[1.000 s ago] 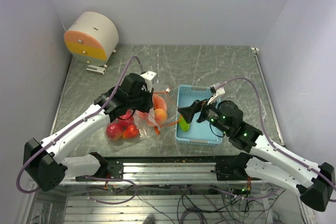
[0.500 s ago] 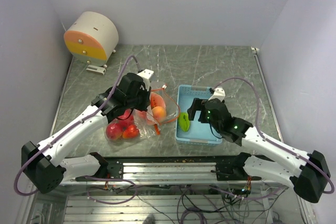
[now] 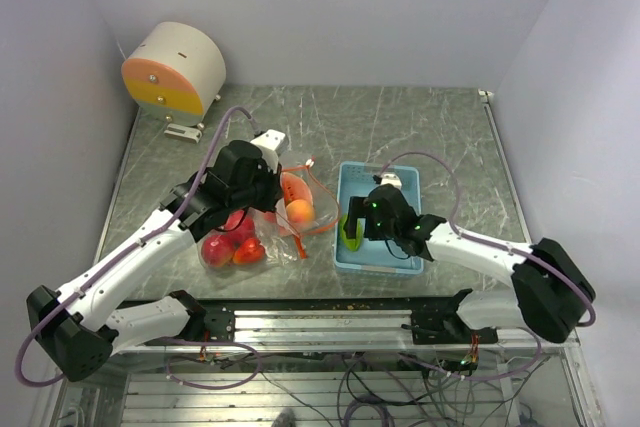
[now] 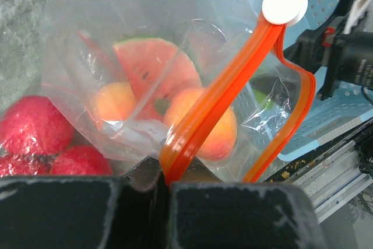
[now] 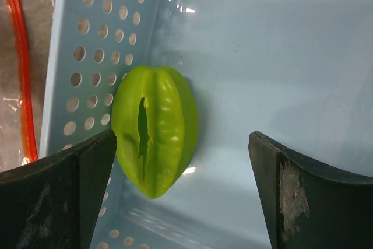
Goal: Place the food in the zip-top bag and seal the zipper
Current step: Pick up the fake fruit from the bin.
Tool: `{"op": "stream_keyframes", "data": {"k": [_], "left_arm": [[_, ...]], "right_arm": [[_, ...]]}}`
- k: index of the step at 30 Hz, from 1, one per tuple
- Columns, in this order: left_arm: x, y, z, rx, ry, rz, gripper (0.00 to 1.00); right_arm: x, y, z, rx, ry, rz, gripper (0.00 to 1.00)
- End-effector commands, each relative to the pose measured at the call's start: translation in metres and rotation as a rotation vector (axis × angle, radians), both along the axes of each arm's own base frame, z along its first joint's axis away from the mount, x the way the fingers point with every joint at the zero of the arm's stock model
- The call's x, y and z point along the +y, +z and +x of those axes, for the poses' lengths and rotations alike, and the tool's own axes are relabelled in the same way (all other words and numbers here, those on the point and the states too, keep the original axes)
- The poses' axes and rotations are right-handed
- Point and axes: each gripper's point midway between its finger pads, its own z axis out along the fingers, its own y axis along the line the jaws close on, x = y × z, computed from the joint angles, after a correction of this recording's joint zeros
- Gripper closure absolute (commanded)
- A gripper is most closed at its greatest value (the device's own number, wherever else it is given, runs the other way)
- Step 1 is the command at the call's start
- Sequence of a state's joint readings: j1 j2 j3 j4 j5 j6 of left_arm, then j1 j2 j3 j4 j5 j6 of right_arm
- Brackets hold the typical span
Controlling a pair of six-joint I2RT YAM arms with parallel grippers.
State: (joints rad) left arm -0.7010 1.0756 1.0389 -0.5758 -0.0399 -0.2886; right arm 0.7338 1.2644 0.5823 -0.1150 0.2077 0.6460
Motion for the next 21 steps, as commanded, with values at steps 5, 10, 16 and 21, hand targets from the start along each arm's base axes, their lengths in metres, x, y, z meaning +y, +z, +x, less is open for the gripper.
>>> {"op": "stream_keyframes", "data": {"k": [5,10,16,21], "left_arm": [[0.004,0.007,-0.003,-0.011,0.009,-0.017,0.93],[0.005,0.009,-0.003,-0.017,0.011,-0.018,0.93],[0.004,0.007,-0.003,-0.011,0.011,-0.016,0.93],[0.004,0.002,-0.002,-0.005,0.013,-0.012,0.93]], "right_arm": [[0.02,-0.025,0.0,0.066,0.09,0.007,0.08],[0.011,-0.036,-0.001,0.081,0.073,-0.049,0.28],[0.006,-0.02,0.004,0.041,0.064,-0.068,0.56],[0.002,0.032,0.012,-0.079,0.062,-0.037,0.57]]}}
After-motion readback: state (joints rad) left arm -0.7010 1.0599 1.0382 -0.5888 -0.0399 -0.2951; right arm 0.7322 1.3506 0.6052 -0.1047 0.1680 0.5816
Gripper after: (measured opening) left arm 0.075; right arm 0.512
